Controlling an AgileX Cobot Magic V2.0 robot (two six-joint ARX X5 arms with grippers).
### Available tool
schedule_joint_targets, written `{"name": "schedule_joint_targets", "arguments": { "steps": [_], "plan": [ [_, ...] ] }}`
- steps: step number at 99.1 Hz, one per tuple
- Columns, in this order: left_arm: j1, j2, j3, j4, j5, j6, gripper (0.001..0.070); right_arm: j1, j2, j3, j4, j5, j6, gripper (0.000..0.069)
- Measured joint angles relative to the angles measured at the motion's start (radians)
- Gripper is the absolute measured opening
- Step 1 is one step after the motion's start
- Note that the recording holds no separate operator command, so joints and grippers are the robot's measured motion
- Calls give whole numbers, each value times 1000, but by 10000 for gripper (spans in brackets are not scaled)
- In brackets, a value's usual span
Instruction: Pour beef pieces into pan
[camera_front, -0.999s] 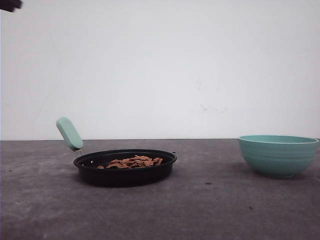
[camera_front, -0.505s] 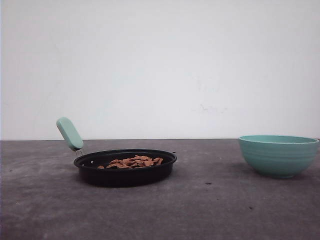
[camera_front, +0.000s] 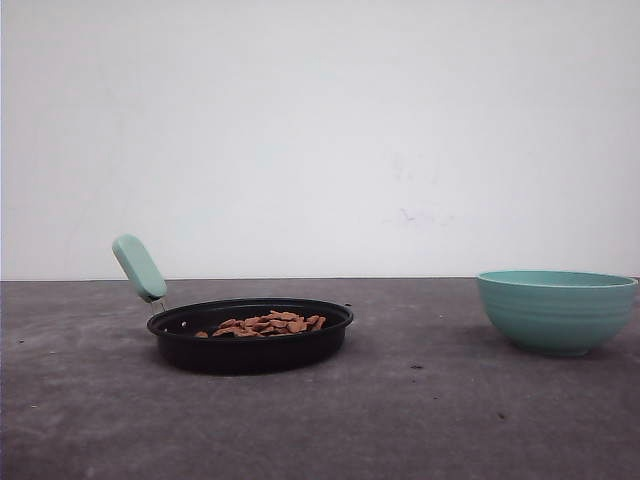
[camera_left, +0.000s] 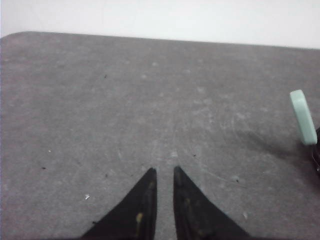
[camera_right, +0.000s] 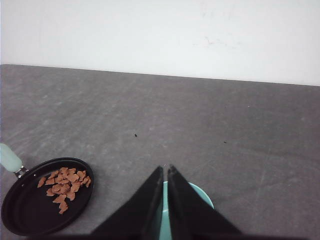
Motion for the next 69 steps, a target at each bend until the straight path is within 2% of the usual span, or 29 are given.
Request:
{"name": "schedule_joint_targets", "arguments": {
  "steps": [69],
  "plan": [
    [0,-1,0,0,0,10,32,0,0,0,0,0,0,11]
  ]
}}
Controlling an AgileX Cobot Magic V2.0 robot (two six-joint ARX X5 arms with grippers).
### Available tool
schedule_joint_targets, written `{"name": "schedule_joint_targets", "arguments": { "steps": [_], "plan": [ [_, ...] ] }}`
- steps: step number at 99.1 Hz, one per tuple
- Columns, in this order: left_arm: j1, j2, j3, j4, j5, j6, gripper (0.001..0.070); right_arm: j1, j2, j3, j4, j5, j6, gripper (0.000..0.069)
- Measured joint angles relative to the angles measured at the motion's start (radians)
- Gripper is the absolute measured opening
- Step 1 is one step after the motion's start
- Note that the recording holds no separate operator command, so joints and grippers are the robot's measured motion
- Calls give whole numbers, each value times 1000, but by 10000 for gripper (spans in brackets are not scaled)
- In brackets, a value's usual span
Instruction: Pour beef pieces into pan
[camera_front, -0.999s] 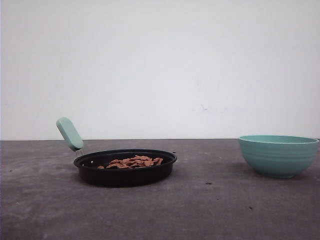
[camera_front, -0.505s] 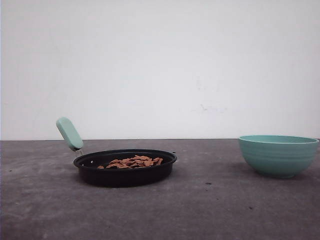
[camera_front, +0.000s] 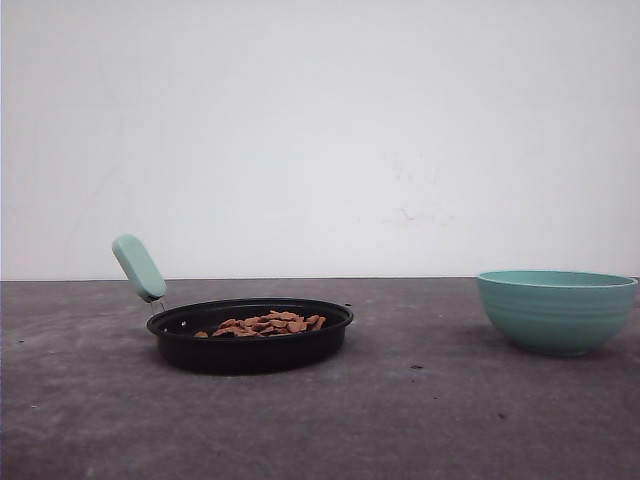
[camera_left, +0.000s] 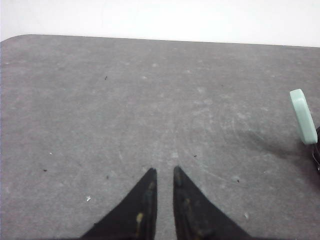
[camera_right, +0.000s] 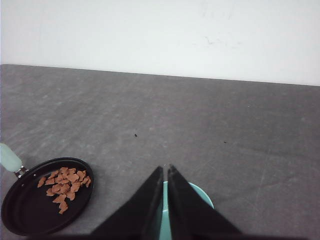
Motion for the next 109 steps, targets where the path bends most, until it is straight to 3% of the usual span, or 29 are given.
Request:
{"name": "schedule_joint_targets", "arguments": {
  "steps": [31,62,85,109],
  "plan": [
    [0,0,0,0,0,0,32,-40,-14,-33,27,2,-82,11],
    [0,0,0,0,0,0,32,-187,-251,-480,365,30,-103,11],
    [0,0,0,0,0,0,32,-226,-439,-726,373,27,-92,11],
    [0,0,0,0,0,0,32,-230,-518,-795,356,27,-53,11]
  ]
}}
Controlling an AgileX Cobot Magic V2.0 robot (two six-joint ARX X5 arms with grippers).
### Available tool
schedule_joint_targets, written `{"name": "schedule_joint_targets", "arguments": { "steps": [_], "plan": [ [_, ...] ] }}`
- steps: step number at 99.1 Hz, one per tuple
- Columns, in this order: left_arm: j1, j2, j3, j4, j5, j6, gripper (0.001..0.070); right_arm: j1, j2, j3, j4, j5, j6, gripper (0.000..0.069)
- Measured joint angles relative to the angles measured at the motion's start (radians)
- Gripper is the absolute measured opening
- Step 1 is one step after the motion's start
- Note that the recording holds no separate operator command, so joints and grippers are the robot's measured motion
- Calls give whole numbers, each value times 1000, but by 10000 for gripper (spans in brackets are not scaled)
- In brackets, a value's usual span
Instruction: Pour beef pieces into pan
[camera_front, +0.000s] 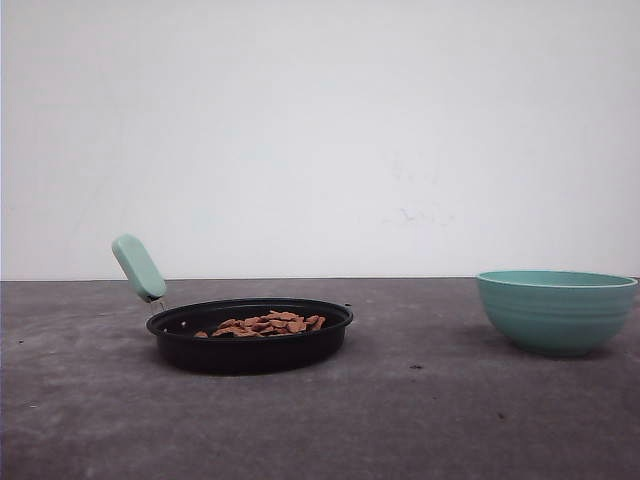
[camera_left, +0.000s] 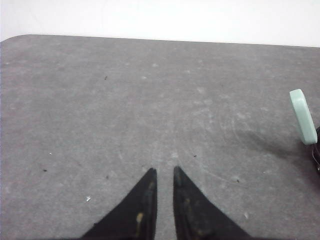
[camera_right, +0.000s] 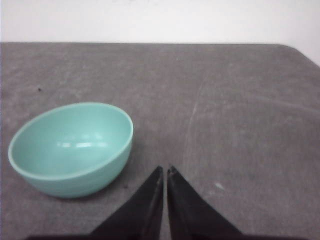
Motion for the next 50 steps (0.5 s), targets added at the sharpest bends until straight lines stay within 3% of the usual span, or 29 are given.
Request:
{"name": "schedule_joint_targets", "arguments": {
  "steps": [50],
  "plan": [
    [0,0,0,0,0,0,32,0,-8,0,4,0,2,10]
  ]
}}
